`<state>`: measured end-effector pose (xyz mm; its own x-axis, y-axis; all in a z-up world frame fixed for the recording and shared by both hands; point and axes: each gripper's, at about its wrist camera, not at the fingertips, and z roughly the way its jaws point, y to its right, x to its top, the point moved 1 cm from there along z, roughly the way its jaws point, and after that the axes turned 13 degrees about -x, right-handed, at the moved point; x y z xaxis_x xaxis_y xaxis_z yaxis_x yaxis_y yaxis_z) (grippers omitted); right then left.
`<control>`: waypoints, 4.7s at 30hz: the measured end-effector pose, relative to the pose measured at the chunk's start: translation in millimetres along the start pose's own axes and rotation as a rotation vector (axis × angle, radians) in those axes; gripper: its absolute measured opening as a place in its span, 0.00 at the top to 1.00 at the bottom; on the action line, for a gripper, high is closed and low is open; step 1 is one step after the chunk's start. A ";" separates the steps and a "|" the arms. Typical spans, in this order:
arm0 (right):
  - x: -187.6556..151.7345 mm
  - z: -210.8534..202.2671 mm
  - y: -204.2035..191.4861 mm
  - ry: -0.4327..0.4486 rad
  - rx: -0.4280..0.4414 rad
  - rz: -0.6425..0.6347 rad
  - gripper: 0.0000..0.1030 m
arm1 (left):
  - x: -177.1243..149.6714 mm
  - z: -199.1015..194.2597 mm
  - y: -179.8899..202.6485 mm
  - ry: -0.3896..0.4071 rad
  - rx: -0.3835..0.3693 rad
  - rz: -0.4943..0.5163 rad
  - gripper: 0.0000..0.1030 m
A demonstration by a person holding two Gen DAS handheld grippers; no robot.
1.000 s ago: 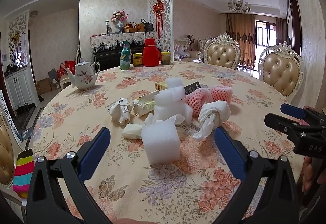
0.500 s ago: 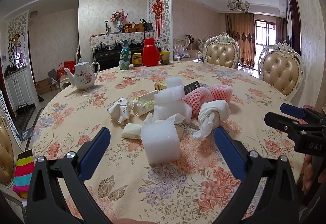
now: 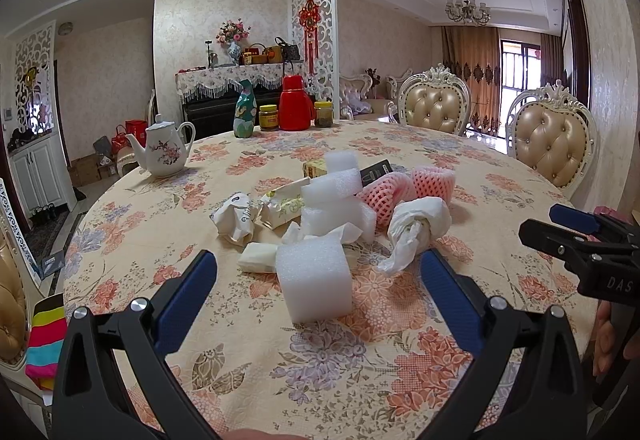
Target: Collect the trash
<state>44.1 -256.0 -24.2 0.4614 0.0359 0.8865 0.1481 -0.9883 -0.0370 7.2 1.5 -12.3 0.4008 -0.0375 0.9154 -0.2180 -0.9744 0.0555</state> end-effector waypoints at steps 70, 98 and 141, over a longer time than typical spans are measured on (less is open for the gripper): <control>13.6 158.1 -4.5 -0.343 0.077 0.100 0.69 | -12.4 124.1 -27.9 -0.324 -0.055 -0.076 0.20; -15.4 8.8 129.6 -0.091 -0.104 0.207 0.85 | 8.8 100.6 108.1 -0.174 -0.235 0.138 0.41; -66.5 -94.1 408.6 0.004 -0.774 0.458 0.84 | 53.6 227.0 511.9 -0.240 -0.948 0.324 0.39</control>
<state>-8.4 -676.1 -54.8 0.3273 -0.3854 0.8627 -0.6813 -0.7289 -0.0671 119.1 -549.6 -25.3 0.3423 -0.4115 0.8447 -0.9180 -0.3380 0.2073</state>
